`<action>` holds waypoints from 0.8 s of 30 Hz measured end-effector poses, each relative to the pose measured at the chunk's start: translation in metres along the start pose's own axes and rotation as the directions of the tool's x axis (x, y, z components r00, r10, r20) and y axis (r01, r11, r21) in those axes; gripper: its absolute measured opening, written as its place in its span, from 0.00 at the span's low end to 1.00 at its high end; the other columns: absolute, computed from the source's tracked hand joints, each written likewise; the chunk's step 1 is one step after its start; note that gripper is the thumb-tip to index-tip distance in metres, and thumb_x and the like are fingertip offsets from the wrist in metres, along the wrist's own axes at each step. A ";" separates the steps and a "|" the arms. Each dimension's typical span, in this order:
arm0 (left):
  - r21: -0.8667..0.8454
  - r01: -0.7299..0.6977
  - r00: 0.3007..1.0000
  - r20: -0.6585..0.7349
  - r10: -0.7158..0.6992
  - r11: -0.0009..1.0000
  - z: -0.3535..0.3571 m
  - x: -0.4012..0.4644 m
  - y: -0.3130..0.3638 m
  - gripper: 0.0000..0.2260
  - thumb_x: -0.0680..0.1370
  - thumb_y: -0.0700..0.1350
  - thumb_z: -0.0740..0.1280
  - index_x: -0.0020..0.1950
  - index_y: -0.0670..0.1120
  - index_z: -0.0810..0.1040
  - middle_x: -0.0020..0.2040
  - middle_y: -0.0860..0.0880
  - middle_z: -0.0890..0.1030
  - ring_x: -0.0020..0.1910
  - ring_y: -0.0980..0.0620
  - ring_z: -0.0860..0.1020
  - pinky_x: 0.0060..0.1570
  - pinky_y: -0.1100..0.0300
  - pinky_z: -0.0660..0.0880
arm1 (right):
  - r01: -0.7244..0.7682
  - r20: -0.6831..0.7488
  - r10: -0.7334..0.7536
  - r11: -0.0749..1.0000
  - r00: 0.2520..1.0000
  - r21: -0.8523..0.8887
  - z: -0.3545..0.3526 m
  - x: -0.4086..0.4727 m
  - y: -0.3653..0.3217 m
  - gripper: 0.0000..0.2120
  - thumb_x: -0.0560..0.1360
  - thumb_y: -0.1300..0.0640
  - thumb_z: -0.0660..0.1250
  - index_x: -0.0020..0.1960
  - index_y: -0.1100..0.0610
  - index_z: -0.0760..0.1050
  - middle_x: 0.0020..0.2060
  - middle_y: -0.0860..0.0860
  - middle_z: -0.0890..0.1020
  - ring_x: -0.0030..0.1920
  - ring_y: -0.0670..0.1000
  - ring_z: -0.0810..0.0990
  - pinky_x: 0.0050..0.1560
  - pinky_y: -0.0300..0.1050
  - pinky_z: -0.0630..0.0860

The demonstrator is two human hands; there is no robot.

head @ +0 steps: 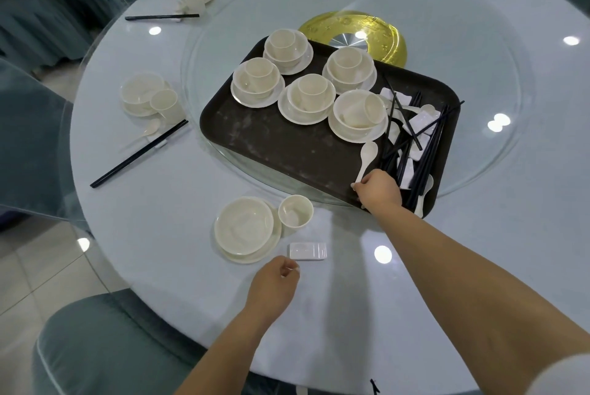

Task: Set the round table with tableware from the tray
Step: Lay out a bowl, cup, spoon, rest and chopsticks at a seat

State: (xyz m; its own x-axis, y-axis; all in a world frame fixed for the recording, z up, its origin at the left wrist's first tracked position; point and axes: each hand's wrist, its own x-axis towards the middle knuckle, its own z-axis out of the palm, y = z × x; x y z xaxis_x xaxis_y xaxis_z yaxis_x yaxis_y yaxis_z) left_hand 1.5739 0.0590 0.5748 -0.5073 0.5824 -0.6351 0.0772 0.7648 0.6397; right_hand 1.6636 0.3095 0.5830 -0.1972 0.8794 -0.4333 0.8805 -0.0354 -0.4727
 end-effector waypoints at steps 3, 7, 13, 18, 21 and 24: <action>-0.022 0.001 1.000 0.015 0.000 1.000 -0.001 -0.001 0.000 0.05 0.78 0.47 0.65 0.51 0.49 0.78 0.48 0.51 0.81 0.49 0.51 0.80 0.56 0.52 0.77 | 0.027 -0.006 -0.027 0.995 1.000 0.099 0.000 -0.006 0.003 0.11 0.78 0.56 0.65 0.43 0.63 0.78 0.38 0.57 0.84 0.39 0.58 0.82 0.49 0.55 0.80; -0.085 -0.006 1.000 0.007 0.006 0.996 -0.001 -0.002 0.004 0.04 0.78 0.45 0.66 0.49 0.47 0.79 0.45 0.50 0.81 0.48 0.48 0.81 0.54 0.50 0.78 | 0.044 -0.032 -0.035 0.933 0.999 0.358 -0.002 -0.030 0.005 0.09 0.78 0.55 0.66 0.40 0.56 0.75 0.31 0.51 0.82 0.29 0.49 0.78 0.43 0.50 0.80; -0.206 0.024 0.999 0.044 -0.015 0.978 0.002 -0.005 0.013 0.06 0.79 0.46 0.65 0.46 0.46 0.79 0.43 0.50 0.82 0.40 0.53 0.81 0.45 0.59 0.77 | 0.035 0.056 -0.082 0.822 0.995 0.568 0.015 -0.108 0.024 0.07 0.78 0.57 0.68 0.42 0.58 0.76 0.30 0.51 0.81 0.24 0.43 0.76 0.26 0.33 0.71; -0.298 0.064 0.992 0.121 -0.028 0.952 0.010 -0.011 0.025 0.09 0.79 0.49 0.64 0.47 0.47 0.81 0.44 0.49 0.84 0.39 0.54 0.82 0.39 0.65 0.74 | -0.033 0.166 -0.086 0.794 0.982 0.608 0.042 -0.171 0.053 0.07 0.78 0.57 0.68 0.42 0.59 0.77 0.29 0.52 0.82 0.26 0.45 0.77 0.28 0.35 0.72; -0.306 0.070 0.986 0.164 -0.020 0.949 0.013 -0.015 0.028 0.10 0.79 0.50 0.65 0.46 0.46 0.83 0.40 0.50 0.85 0.39 0.54 0.83 0.38 0.65 0.75 | -0.056 0.253 -0.096 0.844 0.963 0.533 0.056 -0.189 0.064 0.07 0.78 0.56 0.68 0.44 0.58 0.78 0.31 0.51 0.83 0.27 0.46 0.79 0.31 0.37 0.76; -0.259 0.051 0.988 0.152 -0.011 0.964 0.014 -0.019 0.025 0.08 0.78 0.45 0.66 0.44 0.44 0.83 0.37 0.49 0.85 0.37 0.52 0.82 0.40 0.64 0.78 | -0.044 0.338 -0.130 0.885 0.932 0.463 0.064 -0.194 0.066 0.09 0.78 0.53 0.68 0.44 0.58 0.78 0.31 0.50 0.83 0.27 0.46 0.79 0.32 0.38 0.77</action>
State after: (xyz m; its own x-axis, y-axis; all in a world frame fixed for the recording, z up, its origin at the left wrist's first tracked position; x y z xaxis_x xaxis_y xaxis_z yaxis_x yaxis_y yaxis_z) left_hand 1.5976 0.0712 0.5968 -0.3716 0.6089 -0.7009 -0.1739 0.6959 0.6968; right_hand 1.7326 0.1065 0.5862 -0.4439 0.6640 -0.6017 0.5884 -0.2905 -0.7546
